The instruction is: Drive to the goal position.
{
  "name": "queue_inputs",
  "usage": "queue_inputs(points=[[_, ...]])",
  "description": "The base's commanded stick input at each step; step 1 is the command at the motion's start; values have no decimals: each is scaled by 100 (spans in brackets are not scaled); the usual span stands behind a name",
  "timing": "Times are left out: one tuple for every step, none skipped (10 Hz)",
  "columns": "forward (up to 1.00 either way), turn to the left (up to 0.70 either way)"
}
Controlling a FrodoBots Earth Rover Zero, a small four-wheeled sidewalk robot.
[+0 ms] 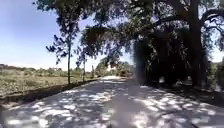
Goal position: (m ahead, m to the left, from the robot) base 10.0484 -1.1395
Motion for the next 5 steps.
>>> queue_inputs(points=[[70, 0], [70, 0], [70, 0], [70, 0], [5, 0]])
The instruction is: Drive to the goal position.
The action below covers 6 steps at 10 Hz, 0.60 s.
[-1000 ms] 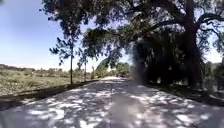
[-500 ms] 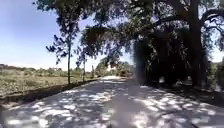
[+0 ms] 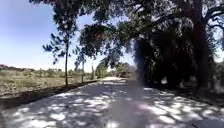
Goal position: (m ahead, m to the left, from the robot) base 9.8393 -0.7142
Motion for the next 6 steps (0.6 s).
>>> queue_inputs(points=[[0, 0], [0, 0], [0, 0], [0, 0], [0, 0], [0, 0]])
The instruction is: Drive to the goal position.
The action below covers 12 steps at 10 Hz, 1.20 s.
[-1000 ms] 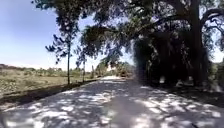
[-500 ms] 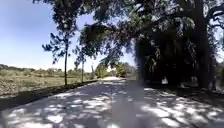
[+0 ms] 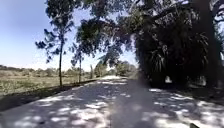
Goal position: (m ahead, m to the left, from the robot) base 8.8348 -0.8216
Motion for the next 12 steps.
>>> queue_inputs(points=[[0, 0], [0, 0], [0, 0], [15, 0], [62, 0], [70, 0], [70, 0], [70, 0], [70, 0], [70, 0], [70, 0], [70, 0]])
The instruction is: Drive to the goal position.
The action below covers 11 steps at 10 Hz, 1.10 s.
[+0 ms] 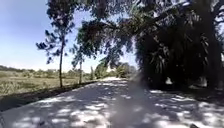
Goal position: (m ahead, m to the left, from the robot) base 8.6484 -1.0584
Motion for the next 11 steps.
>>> queue_inputs(points=[[70, 0], [70, 0], [70, 0], [70, 0], [70, 0], [70, 0], [70, 0], [70, 0], [70, 0], [70, 0], [70, 0]])
